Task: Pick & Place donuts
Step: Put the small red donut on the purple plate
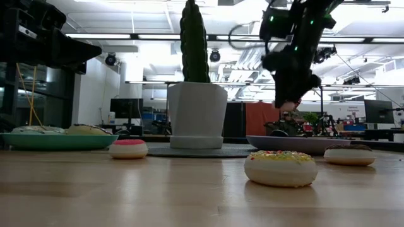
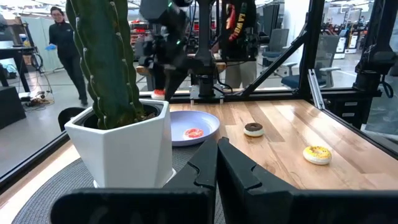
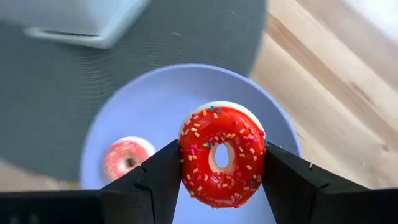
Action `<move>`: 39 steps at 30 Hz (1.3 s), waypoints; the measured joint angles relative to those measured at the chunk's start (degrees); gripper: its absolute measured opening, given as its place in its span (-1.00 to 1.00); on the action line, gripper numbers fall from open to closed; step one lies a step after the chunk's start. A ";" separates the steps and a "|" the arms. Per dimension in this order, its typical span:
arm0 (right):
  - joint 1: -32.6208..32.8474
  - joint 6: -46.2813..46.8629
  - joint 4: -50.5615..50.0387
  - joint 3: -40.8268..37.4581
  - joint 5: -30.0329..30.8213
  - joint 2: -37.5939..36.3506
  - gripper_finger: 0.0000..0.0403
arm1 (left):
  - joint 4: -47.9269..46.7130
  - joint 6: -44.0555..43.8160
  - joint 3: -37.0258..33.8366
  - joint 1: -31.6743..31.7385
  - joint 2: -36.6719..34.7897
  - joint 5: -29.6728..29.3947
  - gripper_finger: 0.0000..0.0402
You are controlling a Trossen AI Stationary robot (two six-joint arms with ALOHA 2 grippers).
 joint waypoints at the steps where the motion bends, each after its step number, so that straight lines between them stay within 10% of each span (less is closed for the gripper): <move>1: -0.60 1.43 -0.24 0.00 0.01 0.87 -0.04 | 0.00 0.00 0.00 0.01 -0.01 0.00 -1.00; 17: -3.38 12.14 5.62 -0.02 -5.70 14.36 -0.04 | 0.00 0.00 0.00 0.01 0.00 0.00 -1.00; 39: -4.87 9.70 5.63 -0.02 -2.40 15.29 0.23 | 0.00 0.00 0.00 0.00 -0.01 0.00 -1.00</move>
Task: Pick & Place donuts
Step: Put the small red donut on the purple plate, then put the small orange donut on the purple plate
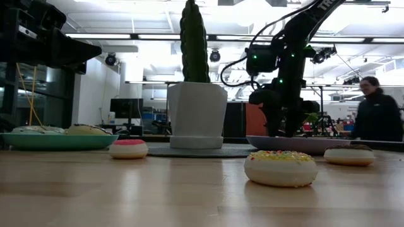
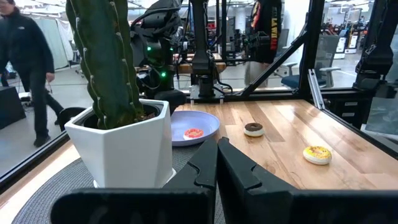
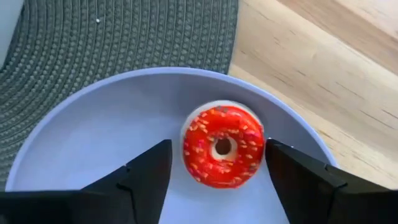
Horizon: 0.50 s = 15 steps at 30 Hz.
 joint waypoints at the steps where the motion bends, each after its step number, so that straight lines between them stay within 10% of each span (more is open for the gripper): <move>1: -0.08 0.01 -0.03 0.00 -0.13 0.00 0.26 | -0.01 0.00 0.00 0.01 0.00 0.00 -1.00; 15: -0.68 -3.97 0.05 0.00 -2.38 -3.76 0.36 | 0.00 0.00 0.00 0.00 0.02 0.00 -1.00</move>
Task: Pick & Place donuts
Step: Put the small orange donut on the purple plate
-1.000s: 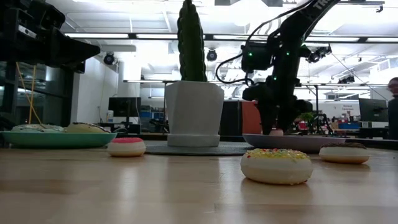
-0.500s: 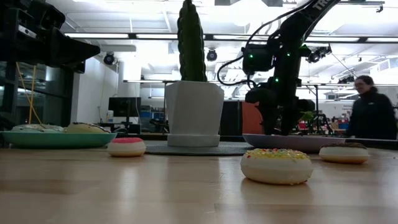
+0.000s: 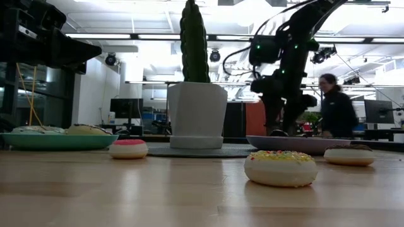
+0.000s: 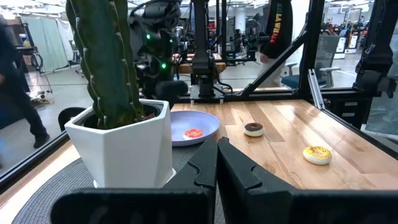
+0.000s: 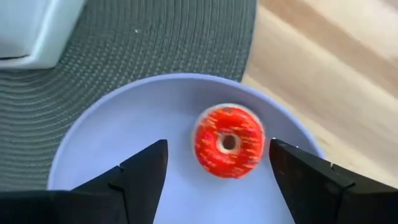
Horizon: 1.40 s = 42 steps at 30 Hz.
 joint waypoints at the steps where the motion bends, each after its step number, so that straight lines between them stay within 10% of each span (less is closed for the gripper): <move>1: -0.14 -0.82 -0.25 0.00 -0.11 -0.80 0.36 | 0.01 0.00 0.00 -0.01 -0.01 0.01 -1.00; 28: 22.05 -39.22 -6.47 0.02 -10.39 -16.54 0.36 | -0.01 0.00 0.00 0.01 0.00 0.00 -1.00; 42: 33.49 -34.06 11.02 0.01 -2.95 -8.58 0.36 | -0.01 -0.01 0.00 -0.01 -0.01 0.00 -1.00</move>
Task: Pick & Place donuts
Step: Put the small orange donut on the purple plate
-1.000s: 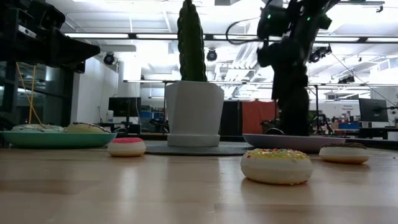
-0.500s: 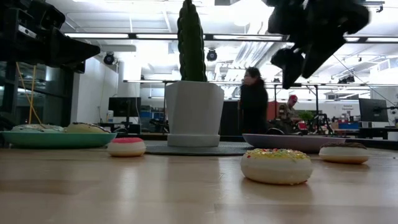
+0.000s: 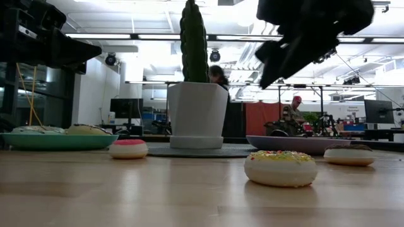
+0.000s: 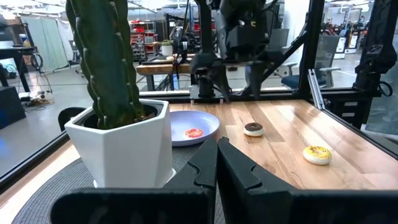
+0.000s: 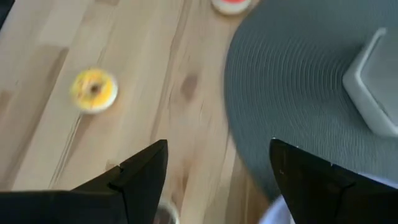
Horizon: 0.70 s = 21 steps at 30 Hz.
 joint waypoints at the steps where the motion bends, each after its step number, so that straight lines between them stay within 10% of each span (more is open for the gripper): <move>1: 0.18 -0.01 1.85 0.01 0.36 1.09 0.36 | 0.00 0.01 0.00 0.00 -0.02 0.00 -1.00; 21: -0.79 1.42 23.22 12.22 0.49 25.86 0.36 | 0.00 0.01 0.00 0.00 -0.02 0.00 -1.00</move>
